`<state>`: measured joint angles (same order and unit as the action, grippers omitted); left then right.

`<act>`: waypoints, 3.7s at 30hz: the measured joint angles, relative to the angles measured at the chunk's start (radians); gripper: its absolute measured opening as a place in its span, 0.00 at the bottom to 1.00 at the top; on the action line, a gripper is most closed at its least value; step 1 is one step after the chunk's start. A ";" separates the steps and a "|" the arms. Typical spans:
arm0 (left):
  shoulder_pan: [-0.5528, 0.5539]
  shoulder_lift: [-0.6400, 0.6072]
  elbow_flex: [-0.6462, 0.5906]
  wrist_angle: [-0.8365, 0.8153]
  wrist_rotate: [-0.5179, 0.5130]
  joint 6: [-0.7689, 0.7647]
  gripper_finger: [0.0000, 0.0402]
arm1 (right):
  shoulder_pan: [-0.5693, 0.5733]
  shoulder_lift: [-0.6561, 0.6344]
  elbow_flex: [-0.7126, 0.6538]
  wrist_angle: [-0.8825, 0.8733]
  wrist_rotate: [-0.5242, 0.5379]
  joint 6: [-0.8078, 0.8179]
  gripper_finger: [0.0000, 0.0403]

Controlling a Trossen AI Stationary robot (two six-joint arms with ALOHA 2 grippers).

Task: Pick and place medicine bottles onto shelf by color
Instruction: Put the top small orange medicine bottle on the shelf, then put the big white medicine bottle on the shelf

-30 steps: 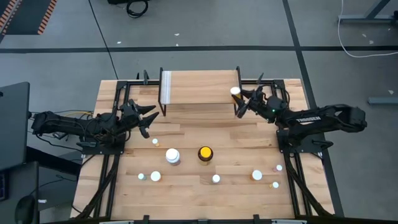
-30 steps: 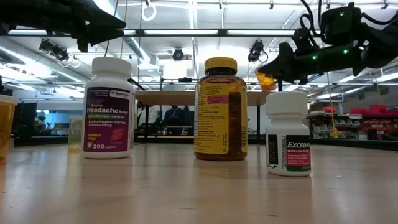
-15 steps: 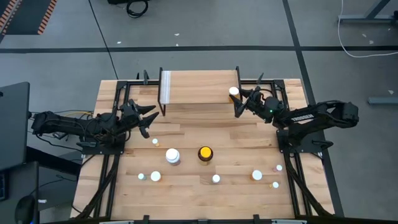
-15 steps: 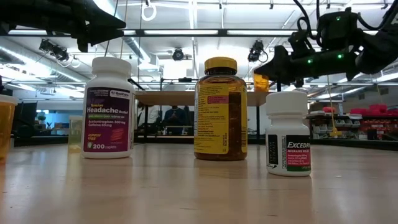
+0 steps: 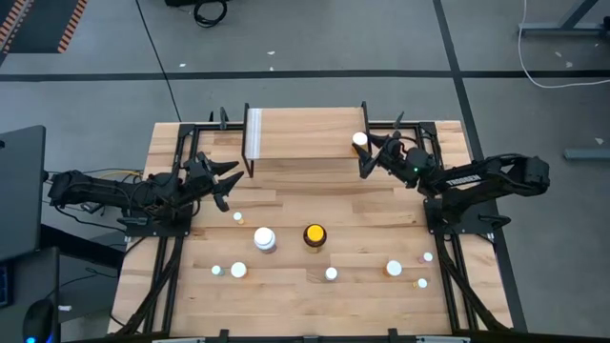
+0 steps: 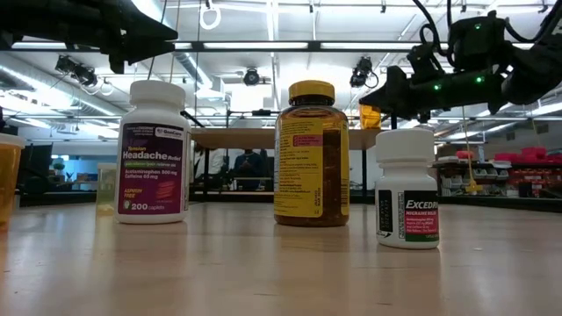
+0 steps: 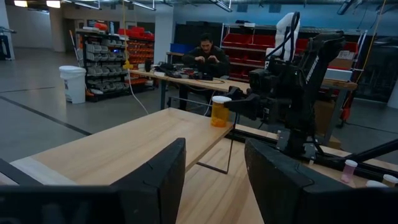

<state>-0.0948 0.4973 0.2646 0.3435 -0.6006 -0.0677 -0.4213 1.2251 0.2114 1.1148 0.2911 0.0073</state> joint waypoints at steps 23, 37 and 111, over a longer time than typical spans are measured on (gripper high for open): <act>0.000 0.000 0.000 0.000 0.000 0.000 0.43 | 0.030 -0.001 0.002 0.172 -0.120 -0.117 0.64; 0.000 0.000 0.000 0.003 0.000 -0.001 0.43 | 0.188 -0.116 0.003 0.123 -0.050 -0.265 0.64; -0.336 0.713 0.155 0.073 0.179 -0.289 0.68 | 0.816 0.197 0.375 -0.516 -0.087 0.191 0.64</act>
<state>-0.4308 1.2106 0.4198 0.4168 -0.4216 -0.3572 0.3949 1.4223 0.5861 0.5990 0.2039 0.1988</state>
